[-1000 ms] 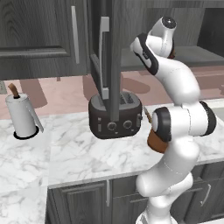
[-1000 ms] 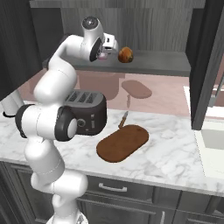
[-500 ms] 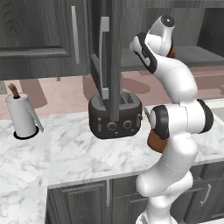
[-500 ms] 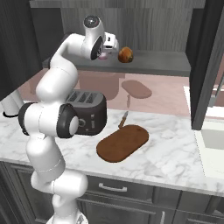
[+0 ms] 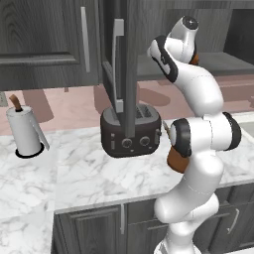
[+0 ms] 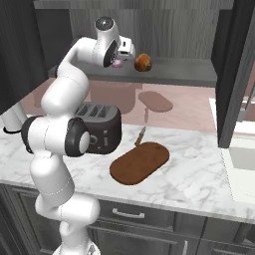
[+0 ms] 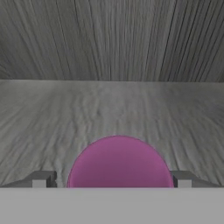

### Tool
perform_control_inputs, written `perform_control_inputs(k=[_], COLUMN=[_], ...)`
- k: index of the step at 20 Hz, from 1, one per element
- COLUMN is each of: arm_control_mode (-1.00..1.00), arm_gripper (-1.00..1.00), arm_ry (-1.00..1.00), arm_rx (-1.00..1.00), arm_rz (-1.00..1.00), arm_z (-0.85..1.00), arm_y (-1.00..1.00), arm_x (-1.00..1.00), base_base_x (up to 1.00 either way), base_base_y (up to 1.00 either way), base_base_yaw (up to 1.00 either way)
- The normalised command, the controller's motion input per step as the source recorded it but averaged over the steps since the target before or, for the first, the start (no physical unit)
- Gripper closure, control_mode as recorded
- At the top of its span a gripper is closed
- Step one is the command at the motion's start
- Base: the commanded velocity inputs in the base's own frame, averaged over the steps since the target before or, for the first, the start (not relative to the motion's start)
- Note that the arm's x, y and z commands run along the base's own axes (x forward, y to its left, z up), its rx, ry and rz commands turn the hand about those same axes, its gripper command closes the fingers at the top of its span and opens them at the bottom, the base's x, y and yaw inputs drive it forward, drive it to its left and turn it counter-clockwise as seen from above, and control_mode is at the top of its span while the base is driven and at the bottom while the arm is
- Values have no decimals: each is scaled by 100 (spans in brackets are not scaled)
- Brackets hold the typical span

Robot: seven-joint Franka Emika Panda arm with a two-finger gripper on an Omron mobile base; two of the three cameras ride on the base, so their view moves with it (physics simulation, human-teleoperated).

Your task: Pick the bread, place it on the cutting board, pick the jam, place it on the counter, and close the cabinet.

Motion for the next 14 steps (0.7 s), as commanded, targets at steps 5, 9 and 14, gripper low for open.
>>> perform_control_inputs(k=[5,9,14], arm_control_mode=[-100,-100,-100], arm_gripper=[100,100,100], arm_ry=[0,0,0], arm_rx=[0,0,0], arm_rz=[0,0,0], arm_z=[0,0,0], arm_y=[0,0,0], arm_x=[0,0,0], base_base_x=[0,0,0], base_base_y=[0,0,0], base_base_yaw=[0,0,0])
